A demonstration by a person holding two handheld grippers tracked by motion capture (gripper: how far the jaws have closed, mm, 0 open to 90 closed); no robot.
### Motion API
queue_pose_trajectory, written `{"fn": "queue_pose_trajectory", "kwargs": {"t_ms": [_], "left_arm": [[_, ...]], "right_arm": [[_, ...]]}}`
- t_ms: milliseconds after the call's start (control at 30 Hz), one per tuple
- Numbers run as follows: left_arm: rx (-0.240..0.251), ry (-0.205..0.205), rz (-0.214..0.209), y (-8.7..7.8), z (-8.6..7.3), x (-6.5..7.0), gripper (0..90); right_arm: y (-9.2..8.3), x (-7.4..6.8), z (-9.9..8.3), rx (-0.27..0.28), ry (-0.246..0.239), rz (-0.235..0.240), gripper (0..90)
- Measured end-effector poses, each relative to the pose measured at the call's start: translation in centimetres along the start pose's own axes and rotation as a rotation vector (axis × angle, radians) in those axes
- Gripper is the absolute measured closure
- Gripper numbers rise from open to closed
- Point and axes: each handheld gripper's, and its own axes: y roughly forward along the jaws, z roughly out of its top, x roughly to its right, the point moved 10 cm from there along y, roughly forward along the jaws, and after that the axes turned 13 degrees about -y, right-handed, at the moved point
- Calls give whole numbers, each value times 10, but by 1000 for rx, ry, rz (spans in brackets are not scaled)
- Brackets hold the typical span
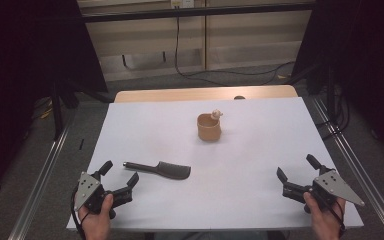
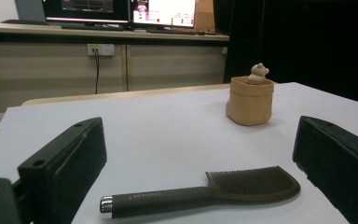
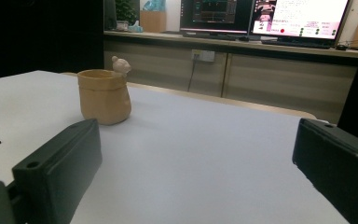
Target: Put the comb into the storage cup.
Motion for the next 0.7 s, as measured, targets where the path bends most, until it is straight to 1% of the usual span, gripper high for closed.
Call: {"fn": "queue_pose_trajectory", "kwargs": {"t_ms": [267,300,333,367,400,433,467,567,633,667,700], "left_arm": [[-17,-2,6,1,-2,-1,27],[-25,-7,-1,2,-3,-1,27],[-57,0,-20,3,-5,0,26],[-68,0,-30,3,-5,0,25],[-65,-8,-43,3,-3,1,25],[-65,-8,-43,3,-3,1,24],[-67,1,-54,2,-2,2,25],[-66,10,-56,4,1,3,20],[-65,4,-58,5,0,4,23],[-78,27,-52,7,0,3,23],[-81,17,-57,8,0,4,25]], "right_arm": [[1,-1,0,3,13,7,0],[1,-1,0,4,17,8,0],[1,-2,0,6,17,14,0],[1,-3,0,7,16,18,0],[1,-4,0,9,18,27,0],[1,-4,0,9,18,27,0],[1,-6,0,10,21,38,0],[3,-7,0,12,27,45,0],[3,-7,0,12,30,46,0],[3,-8,0,12,30,48,0],[4,-8,0,12,31,49,0]]}}
